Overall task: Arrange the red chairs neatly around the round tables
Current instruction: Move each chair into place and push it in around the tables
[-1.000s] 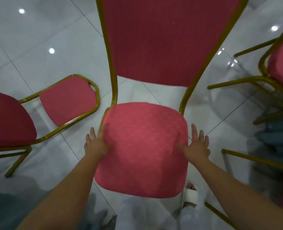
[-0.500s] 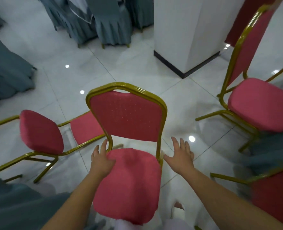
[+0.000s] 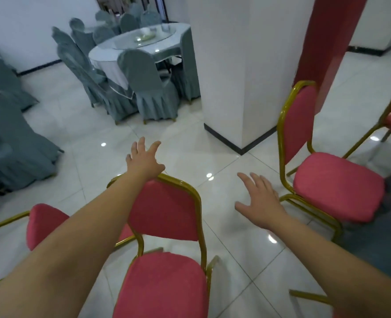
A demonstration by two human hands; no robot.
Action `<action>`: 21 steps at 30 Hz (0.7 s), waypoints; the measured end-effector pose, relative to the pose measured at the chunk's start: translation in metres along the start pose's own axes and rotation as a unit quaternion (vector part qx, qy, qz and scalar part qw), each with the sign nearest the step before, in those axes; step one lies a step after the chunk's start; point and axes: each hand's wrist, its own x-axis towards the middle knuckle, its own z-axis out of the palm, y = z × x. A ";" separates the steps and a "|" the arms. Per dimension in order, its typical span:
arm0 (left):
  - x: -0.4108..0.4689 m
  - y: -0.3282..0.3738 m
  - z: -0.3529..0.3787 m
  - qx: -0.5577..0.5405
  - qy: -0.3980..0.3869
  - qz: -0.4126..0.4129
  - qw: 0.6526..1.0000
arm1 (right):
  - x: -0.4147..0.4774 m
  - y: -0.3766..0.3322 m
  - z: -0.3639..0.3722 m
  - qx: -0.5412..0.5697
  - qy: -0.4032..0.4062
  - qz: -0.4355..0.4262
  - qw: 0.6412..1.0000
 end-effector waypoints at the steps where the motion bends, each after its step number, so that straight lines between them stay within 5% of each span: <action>1: 0.006 0.000 -0.001 0.003 -0.009 -0.015 1.000 | 0.004 -0.001 -0.003 0.003 -0.001 -0.004 1.000; 7: 0.029 -0.036 0.020 0.081 -0.073 -0.041 0.993 | 0.039 -0.009 0.005 0.046 -0.008 -0.034 0.998; 13: 0.067 -0.064 0.048 -0.063 -0.120 -0.145 0.980 | 0.115 -0.052 0.003 0.043 -0.067 -0.083 0.993; 21: 0.067 -0.103 0.090 -0.162 0.016 -0.170 0.972 | 0.249 -0.182 0.007 -0.049 -0.155 -0.222 0.961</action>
